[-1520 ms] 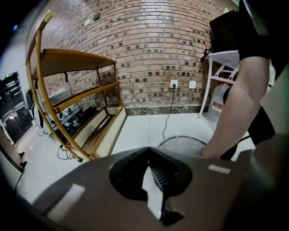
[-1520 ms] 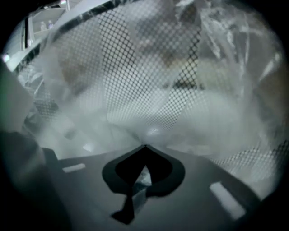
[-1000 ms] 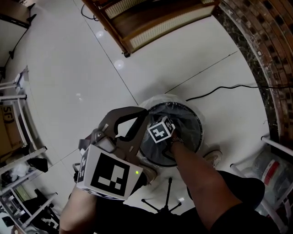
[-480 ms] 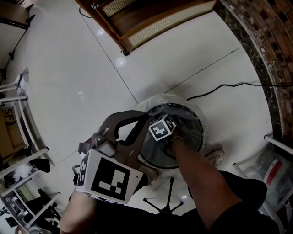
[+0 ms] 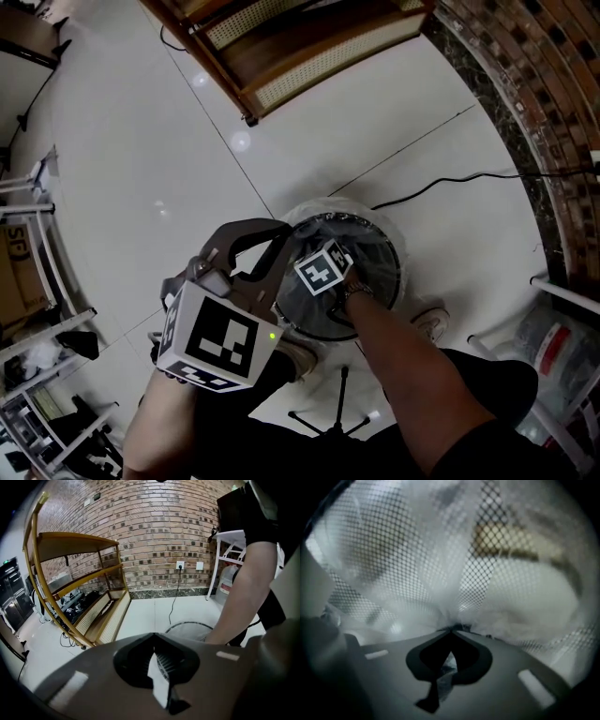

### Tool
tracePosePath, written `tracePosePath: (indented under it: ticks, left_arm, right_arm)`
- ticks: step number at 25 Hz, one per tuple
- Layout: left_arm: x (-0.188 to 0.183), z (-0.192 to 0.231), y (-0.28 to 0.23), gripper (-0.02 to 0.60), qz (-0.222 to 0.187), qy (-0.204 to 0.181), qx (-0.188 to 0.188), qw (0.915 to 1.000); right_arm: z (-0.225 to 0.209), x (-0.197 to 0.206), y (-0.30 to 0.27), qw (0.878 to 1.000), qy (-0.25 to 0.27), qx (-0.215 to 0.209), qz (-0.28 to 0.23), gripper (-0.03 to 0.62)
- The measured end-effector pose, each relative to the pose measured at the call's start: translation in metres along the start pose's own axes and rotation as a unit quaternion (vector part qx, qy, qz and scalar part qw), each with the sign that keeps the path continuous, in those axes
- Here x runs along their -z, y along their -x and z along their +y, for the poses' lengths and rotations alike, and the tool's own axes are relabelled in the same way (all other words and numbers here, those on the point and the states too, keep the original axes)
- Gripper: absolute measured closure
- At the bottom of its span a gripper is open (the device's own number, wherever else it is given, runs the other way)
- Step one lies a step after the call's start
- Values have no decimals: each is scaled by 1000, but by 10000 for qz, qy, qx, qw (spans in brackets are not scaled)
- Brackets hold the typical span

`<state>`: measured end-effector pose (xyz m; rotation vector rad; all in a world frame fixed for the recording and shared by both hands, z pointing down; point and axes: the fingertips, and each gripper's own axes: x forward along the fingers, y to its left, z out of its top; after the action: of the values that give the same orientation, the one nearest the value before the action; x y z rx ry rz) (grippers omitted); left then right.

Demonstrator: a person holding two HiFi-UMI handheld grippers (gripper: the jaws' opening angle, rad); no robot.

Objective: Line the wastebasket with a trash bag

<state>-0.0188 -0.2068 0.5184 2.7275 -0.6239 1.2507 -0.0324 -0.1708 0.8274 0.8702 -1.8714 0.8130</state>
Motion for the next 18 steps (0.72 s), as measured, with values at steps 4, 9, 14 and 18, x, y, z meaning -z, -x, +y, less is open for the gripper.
tracePosePath:
  ticks: [4, 9, 14, 18]
  left_arm:
    - [1, 1, 1, 577, 12, 66, -23, 10000]
    - [2, 2, 4, 577, -24, 143, -89, 9999]
    - [6, 7, 8, 577, -58, 278, -108, 9995]
    - [5, 10, 10, 577, -137, 402, -54, 9991]
  right_arm:
    - [1, -8, 19, 9999, 104, 93, -92, 592]
    - [1, -14, 41, 9993, 232, 227, -171, 591]
    - [4, -17, 69, 9993, 97, 201, -283, 591]
    - [3, -31, 105, 9983, -65, 201, -540, 591]
